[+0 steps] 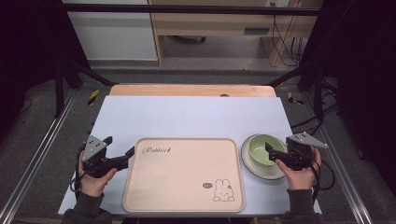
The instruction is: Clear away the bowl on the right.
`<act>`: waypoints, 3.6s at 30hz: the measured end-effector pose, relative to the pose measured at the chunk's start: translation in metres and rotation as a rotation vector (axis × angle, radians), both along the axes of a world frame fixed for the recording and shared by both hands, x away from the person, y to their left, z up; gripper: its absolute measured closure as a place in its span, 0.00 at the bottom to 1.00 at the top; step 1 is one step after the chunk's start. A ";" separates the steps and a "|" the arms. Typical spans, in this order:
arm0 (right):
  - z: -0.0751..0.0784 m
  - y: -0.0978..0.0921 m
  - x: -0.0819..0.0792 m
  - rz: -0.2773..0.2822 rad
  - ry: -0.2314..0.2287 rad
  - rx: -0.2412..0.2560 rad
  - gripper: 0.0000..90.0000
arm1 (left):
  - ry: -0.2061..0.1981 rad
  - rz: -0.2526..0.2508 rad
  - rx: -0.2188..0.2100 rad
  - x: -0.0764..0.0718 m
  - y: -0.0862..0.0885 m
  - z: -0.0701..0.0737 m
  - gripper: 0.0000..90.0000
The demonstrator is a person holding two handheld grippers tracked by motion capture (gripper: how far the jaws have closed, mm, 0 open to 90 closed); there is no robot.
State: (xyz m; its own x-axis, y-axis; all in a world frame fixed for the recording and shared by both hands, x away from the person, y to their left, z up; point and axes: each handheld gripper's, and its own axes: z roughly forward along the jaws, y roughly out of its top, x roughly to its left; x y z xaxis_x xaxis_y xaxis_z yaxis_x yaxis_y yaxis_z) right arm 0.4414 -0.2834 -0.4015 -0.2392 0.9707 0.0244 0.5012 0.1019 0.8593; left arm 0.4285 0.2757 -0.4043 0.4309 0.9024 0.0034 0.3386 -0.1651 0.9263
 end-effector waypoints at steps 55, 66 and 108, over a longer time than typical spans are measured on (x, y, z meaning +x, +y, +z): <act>-0.030 -0.021 0.025 -0.086 0.248 -0.031 0.57 | -0.003 -0.016 0.006 -0.001 -0.003 0.000 0.11; -0.034 -0.022 0.031 -0.082 0.323 -0.014 0.72 | 0.001 -0.018 0.008 -0.001 -0.004 -0.001 0.11; -0.043 -0.030 0.046 -0.093 0.452 0.091 0.91 | 0.017 -0.041 0.022 0.000 -0.009 -0.004 0.11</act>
State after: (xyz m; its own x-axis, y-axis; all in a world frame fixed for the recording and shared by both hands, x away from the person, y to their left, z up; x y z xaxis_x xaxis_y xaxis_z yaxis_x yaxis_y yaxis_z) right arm 0.4875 -0.3129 -0.4442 -0.0971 0.9765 0.1925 0.8309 -0.0270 0.5558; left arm 0.4286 0.2671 -0.4080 0.4679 0.8836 0.0152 0.3464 -0.1992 0.9167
